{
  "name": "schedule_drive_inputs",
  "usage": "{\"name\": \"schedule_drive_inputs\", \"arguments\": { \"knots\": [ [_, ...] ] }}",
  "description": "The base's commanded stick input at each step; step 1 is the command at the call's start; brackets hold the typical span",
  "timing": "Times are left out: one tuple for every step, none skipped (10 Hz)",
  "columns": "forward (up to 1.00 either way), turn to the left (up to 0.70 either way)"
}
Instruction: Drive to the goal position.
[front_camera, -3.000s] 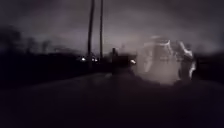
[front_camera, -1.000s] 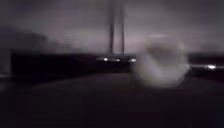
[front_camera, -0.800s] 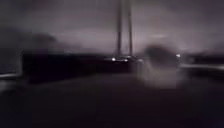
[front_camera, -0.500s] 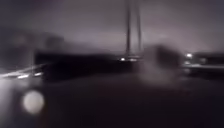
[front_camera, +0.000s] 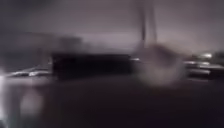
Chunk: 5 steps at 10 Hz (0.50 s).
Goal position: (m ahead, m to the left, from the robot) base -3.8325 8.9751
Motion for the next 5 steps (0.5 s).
{"name": "schedule_drive_inputs", "arguments": {
  "knots": [
    [0.00, 0.68],
    [0.00, 0.68],
    [0.00, 0.68],
    [0.00, 0.68],
    [0.00, 0.68]
  ]
}}
